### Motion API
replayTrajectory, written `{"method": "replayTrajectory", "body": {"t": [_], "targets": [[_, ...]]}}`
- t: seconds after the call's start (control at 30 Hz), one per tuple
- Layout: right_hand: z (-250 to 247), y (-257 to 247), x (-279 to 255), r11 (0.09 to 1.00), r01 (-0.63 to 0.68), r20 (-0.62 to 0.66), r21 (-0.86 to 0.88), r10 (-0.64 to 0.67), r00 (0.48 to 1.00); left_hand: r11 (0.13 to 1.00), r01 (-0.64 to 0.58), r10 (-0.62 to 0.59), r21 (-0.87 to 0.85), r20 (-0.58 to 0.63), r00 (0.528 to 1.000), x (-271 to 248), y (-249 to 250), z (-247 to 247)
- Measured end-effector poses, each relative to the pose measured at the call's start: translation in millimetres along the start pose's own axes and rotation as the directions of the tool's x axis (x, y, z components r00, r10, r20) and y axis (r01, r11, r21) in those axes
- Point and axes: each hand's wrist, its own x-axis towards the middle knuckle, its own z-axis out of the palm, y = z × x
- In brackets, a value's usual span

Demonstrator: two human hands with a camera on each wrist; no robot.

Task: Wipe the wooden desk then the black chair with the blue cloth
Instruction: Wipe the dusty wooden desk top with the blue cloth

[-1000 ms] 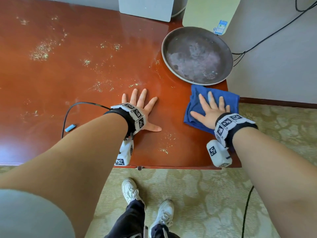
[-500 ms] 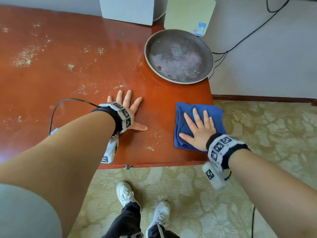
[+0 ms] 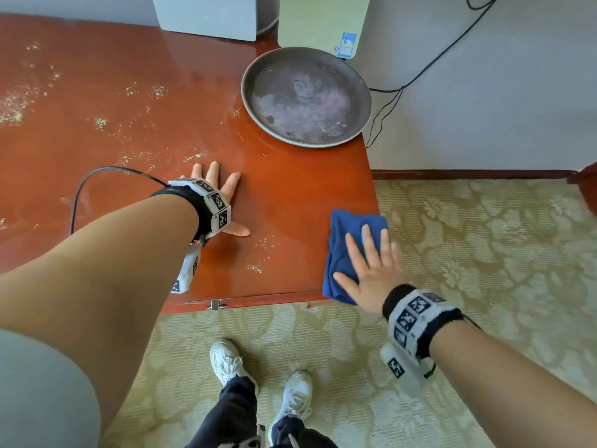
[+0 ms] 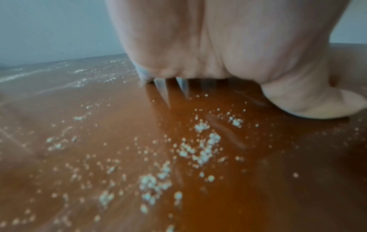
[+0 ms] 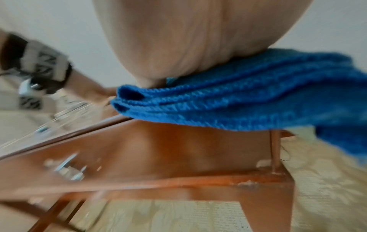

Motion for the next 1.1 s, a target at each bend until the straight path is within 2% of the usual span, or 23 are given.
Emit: {"method": "replayTrajectory", "body": {"t": [0.1,0.2,0.4,0.5,0.63,0.8,0.87,0.97,1.1], "targets": [[3.3,-14.6,-0.8,0.99,0.113,-0.016,-0.089,-0.115,0.993,1.0,-0.012,0.011,-0.019,-0.044,0.999,-7.8,2.3,1.2],[-8.0,-17.7,16.0,0.984,0.159,-0.062,-0.081,-0.164,0.984,0.997,0.021,-0.026,-0.073,-0.058,0.998,-17.6,4.7,8.9],[-5.0,3.9,23.1,0.998,0.067,-0.194,-0.016,-0.069,0.979,0.977,0.11,-0.127,-0.18,-0.085,0.988,-34.8,9.5,30.8],[11.1,4.9,2.1,0.999,0.041,-0.182,-0.009,-0.042,0.982,0.966,0.125,-0.154,-0.224,-0.117,0.981,-44.7,14.3,42.8],[31.8,-15.5,-20.9,0.983,0.133,-0.12,-0.123,-0.148,0.982,0.958,0.147,-0.183,-0.247,-0.133,0.974,-55.4,24.9,58.1],[14.1,-35.8,1.9,0.967,0.24,-0.133,-0.09,-0.25,0.959,0.958,0.164,-0.201,-0.236,-0.144,0.969,-58.8,29.9,67.3],[6.6,-25.9,12.9,0.971,0.221,-0.155,-0.091,-0.233,0.96,0.955,0.167,-0.207,-0.246,-0.148,0.967,-59.7,31.0,67.7],[1.9,-11.5,22.1,0.99,0.137,-0.186,-0.042,-0.142,0.972,0.953,0.168,-0.211,-0.251,-0.154,0.965,-60.0,30.6,70.0],[11.4,-9.8,6.7,0.997,0.07,-0.199,-0.029,-0.075,0.977,0.952,0.146,-0.198,-0.268,-0.18,0.963,-59.5,29.8,72.4]]}}
